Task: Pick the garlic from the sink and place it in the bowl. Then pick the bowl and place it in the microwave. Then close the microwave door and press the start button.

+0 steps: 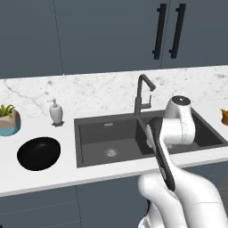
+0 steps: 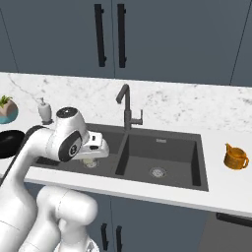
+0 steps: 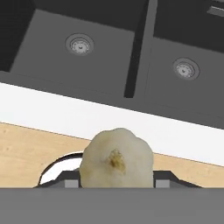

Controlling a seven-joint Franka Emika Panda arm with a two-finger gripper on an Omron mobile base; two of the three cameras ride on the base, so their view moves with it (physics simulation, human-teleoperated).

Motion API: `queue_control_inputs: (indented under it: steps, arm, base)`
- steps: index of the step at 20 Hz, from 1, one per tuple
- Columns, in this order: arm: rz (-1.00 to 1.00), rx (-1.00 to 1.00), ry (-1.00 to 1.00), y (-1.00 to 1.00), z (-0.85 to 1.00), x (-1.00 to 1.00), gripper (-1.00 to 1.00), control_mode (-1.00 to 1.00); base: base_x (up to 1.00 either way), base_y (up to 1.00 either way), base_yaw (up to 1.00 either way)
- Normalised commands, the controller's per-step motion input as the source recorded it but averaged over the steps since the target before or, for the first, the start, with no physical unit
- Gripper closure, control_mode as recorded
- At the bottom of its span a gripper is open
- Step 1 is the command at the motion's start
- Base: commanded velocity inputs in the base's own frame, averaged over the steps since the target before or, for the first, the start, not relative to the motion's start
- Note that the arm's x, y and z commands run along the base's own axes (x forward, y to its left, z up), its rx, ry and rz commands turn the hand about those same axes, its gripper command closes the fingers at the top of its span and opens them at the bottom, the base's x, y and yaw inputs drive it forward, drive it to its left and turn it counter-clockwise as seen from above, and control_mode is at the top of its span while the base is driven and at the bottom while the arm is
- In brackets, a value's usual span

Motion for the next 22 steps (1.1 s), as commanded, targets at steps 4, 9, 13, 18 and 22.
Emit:
queue_control_inputs:
  steps: [4, 9, 13, 18, 22]
  arm:
    - [0.10, -0.04, 0.00, 1.00, 0.64, 0.01, 1.00, -1.00]
    - [0.16, 0.00, 0.00, 1.00, 0.57, 0.13, 1.00, -1.00]
    - [0.23, 0.00, 0.05, 1.00, 0.54, 0.35, 1.00, -1.00]
    - [0.26, 0.00, 0.08, 1.00, 0.18, 0.27, 1.00, -1.00]
    - [0.24, 0.00, 0.15, 1.00, 0.00, 0.20, 1.00, -1.00]
  base:
    - [0.00, 0.00, 0.00]
    - [0.00, 0.00, 0.00]
    - [0.00, 0.00, 0.00]
    - [0.00, 0.00, 0.00]
    - [0.00, 0.00, 0.00]
